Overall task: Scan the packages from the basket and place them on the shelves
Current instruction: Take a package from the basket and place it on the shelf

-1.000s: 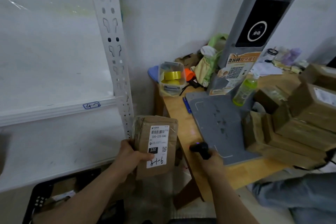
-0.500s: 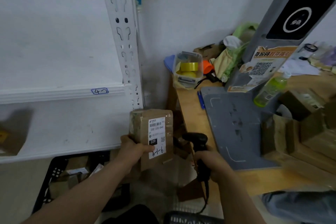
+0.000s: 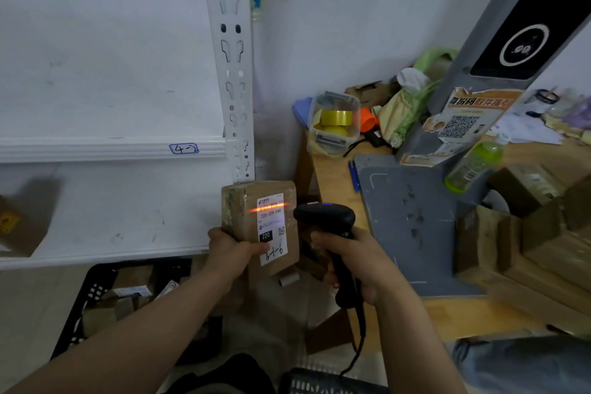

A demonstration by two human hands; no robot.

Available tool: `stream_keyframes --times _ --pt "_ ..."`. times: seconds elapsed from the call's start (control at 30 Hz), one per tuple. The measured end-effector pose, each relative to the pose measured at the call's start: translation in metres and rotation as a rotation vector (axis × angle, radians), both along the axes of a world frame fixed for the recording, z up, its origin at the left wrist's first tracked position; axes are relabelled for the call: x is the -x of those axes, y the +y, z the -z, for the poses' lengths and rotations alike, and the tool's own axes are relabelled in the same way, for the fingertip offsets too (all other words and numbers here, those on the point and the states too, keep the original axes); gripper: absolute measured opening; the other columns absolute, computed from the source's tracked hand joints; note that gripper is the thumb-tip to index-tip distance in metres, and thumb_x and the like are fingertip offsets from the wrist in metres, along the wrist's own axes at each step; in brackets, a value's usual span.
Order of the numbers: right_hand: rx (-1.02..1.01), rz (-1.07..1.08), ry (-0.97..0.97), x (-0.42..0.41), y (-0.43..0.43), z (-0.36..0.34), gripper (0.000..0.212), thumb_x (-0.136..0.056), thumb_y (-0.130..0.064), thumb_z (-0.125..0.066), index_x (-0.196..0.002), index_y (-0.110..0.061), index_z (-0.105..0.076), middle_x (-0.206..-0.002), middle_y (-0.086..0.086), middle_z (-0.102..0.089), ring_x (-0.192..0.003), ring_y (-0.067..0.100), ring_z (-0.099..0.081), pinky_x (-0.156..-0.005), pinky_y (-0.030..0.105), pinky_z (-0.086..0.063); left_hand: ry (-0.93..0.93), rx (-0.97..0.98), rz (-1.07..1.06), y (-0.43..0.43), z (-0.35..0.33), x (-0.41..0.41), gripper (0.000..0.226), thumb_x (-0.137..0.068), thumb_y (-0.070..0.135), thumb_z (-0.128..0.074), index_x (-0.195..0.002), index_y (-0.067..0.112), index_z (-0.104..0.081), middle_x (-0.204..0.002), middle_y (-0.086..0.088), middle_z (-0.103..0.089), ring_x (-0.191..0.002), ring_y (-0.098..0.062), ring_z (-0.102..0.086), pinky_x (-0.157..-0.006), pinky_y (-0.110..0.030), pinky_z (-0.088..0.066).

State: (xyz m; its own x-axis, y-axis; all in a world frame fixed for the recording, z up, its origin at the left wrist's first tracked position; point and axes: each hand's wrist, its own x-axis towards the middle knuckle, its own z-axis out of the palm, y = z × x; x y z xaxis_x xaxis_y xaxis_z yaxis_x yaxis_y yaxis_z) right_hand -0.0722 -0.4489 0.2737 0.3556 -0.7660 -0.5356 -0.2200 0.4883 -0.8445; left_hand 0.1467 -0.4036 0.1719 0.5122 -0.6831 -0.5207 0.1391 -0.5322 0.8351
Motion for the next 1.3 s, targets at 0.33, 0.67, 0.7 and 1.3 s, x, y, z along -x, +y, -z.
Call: stream_keyframes --times 0.33,0.67,0.7,1.3 --pt "-0.001 -0.001 -0.004 0.011 0.006 -0.006 0.024 -0.089 -0.022 -0.075 -0.111 -0.017 -0.067 -0.077 0.005 -0.063 -0.062 0.018 -0.058 -0.064 0.035 -0.053 0.0 0.022 0.065 0.003 -0.006 0.012 0.078 -0.067 0.006 -0.09 -0.122 0.015 -0.036 -0.125 -0.008 -0.061 -0.113 -0.029 -0.066 -0.088 -0.051 -0.059" --pt "0.04 0.056 0.037 0.031 -0.001 0.004 0.025 -0.09 -0.02 -0.075 -0.113 -0.021 -0.065 -0.082 0.002 -0.064 -0.059 0.014 -0.058 -0.058 0.028 -0.053 0.005 0.022 0.071 0.004 -0.012 0.023 0.076 -0.07 0.003 -0.088 -0.119 0.018 -0.031 -0.117 -0.004 -0.056 -0.117 -0.032 -0.061 -0.093 -0.051 -0.057" --pt "0.055 0.078 0.07 0.035 -0.006 0.009 0.026 -0.09 -0.019 -0.075 -0.114 -0.022 -0.064 -0.085 0.003 -0.064 -0.062 0.015 -0.058 -0.058 0.028 -0.053 0.007 0.026 0.069 0.004 -0.014 0.024 0.076 -0.07 0.003 -0.088 -0.119 0.017 -0.031 -0.115 -0.003 -0.056 -0.118 -0.032 -0.061 -0.093 -0.05 -0.057" --pt "0.151 0.003 0.811 0.101 -0.067 0.153 0.023 -0.098 -0.007 -0.049 -0.119 -0.005 -0.059 -0.088 0.005 -0.057 -0.084 0.022 -0.057 -0.071 0.033 -0.045 -0.016 -0.007 0.138 -0.005 -0.022 0.055 0.082 -0.067 0.006 -0.09 -0.121 0.018 -0.03 -0.125 -0.006 -0.056 -0.118 -0.03 -0.06 -0.098 -0.052 -0.054"
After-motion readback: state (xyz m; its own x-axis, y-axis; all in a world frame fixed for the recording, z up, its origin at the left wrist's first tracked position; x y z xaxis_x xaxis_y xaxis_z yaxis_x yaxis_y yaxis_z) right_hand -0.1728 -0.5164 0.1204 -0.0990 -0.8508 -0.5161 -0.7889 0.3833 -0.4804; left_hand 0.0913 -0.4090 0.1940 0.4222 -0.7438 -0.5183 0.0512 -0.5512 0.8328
